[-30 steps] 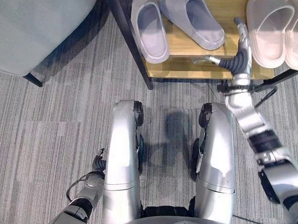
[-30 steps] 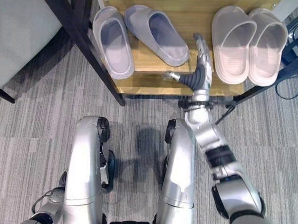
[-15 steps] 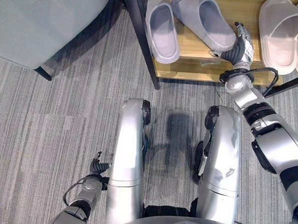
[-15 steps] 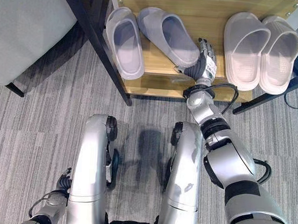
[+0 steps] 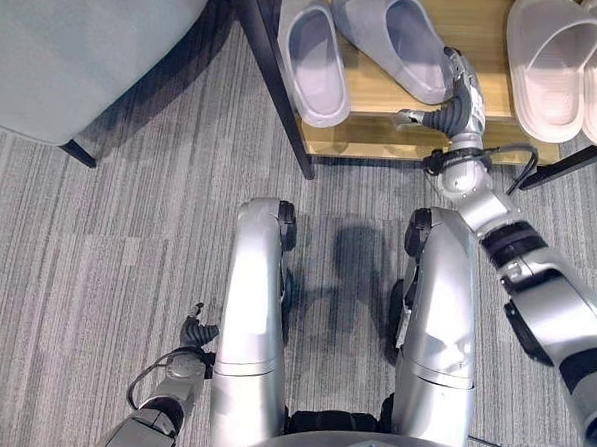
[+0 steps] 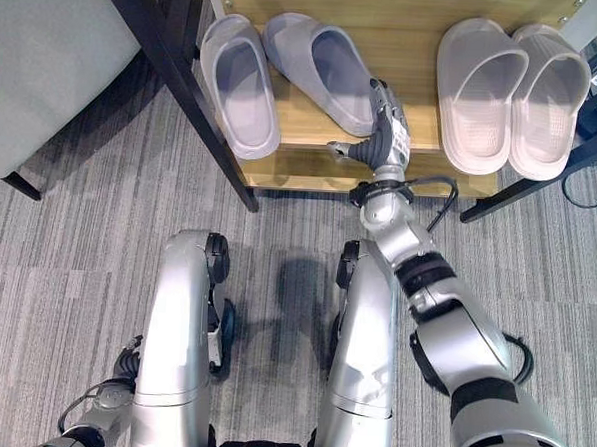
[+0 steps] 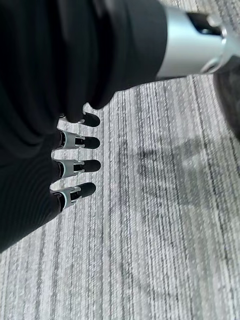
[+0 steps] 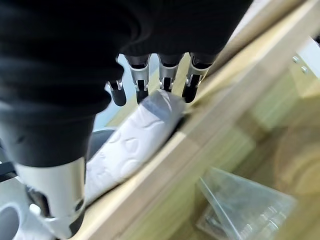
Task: Arrange the slippers neatly on the shoe rack.
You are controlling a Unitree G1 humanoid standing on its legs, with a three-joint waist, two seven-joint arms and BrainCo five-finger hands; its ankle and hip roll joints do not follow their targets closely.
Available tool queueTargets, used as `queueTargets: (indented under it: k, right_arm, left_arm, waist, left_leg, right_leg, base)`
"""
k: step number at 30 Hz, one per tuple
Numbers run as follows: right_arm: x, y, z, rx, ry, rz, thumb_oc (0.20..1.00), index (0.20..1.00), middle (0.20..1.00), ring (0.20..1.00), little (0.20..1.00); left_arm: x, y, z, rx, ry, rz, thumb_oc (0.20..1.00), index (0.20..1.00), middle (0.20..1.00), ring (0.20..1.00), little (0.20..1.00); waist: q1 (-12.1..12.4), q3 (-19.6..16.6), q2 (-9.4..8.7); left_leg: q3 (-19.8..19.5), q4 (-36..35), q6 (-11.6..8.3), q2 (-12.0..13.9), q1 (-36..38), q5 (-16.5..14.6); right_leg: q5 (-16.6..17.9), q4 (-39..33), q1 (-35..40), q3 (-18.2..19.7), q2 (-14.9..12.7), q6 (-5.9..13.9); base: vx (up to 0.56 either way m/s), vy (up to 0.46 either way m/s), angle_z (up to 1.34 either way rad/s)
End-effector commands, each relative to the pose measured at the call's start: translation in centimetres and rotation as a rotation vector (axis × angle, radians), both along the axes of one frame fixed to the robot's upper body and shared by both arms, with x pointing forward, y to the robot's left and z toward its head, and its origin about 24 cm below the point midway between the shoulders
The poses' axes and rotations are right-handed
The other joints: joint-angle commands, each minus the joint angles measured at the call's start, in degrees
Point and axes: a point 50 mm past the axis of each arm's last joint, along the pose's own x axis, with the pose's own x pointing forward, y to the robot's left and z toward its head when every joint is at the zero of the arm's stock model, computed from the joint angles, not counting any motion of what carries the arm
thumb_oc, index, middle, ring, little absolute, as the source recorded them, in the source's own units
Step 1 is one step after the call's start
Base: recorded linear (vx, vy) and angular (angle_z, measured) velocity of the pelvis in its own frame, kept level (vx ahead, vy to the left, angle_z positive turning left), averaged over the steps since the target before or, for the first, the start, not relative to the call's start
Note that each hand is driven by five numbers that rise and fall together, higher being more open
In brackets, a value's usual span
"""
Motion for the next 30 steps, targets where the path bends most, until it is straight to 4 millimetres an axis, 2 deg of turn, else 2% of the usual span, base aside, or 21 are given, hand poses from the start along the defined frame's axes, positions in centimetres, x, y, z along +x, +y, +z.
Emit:
queueTargets:
  k: [1,5,12,18,30]
  right_arm:
    - [-0.6,0.0,3.6,-0.036,-0.141,0.051,1.0,1.0,1.0,1.0,1.0]
    - [-1.4,0.3,3.1,-0.041,-0.149,0.086,1.0,1.0,1.0,1.0,1.0]
    - [-2.6,2.3,2.8,-0.055,-0.17,0.191,1.0,1.0,1.0,1.0,1.0]
    - [-4.6,4.0,2.7,-0.059,-0.211,0.296,1.0,1.0,1.0,1.0,1.0]
    - [-6.4,6.8,1.5,-0.023,-0.189,0.439,1.0,1.0,1.0,1.0,1.0]
  left_arm:
    - [-1.5,-0.1,-0.7,0.012,0.04,-0.009,1.0,1.0,1.0,1.0,1.0]
    - [-1.6,-0.2,-0.8,0.007,0.044,-0.009,1.0,1.0,1.0,1.0,1.0]
    - [-1.8,-0.2,-0.8,0.003,0.044,-0.003,1.0,1.0,1.0,1.0,1.0]
    - [-2.0,-0.2,-0.9,-0.005,0.051,0.008,1.0,1.0,1.0,1.0,1.0]
    - [-1.9,-0.6,-1.1,-0.002,0.062,-0.004,1.0,1.0,1.0,1.0,1.0]
  waist:
    - [3.26,-2.17,0.62]
    - [3.03,-2.16,0.58]
    - [2.8,-2.14,0.38]
    - [2.67,-2.14,0.18]
    - [2.51,-2.14,-0.09]
  left_leg:
    - [-2.77,0.79,3.29,-2.51,0.87,-1.95]
    - [-2.64,0.67,3.39,-2.46,0.87,-1.82]
    - [-2.65,0.74,3.41,-2.39,0.87,-1.82]
    - [-2.5,0.44,3.4,-2.46,0.87,-1.67]
    - [-1.99,0.51,3.35,-2.44,0.87,-1.57]
  right_leg:
    - [12.14,0.83,3.24,7.69,1.67,-2.28]
    - [12.25,0.76,3.07,7.64,1.73,-2.24]
    - [12.31,0.63,3.16,7.83,1.9,-2.29]
    - [12.59,0.46,3.3,7.81,2.03,-2.2]
    - [12.63,0.79,3.32,7.81,2.34,-2.25]
  base:
    - [0.0,0.0,0.0]
    - [0.0,0.0,0.0]
    - [0.0,0.0,0.0]
    - [0.0,0.0,0.0]
    - [0.0,0.0,0.0]
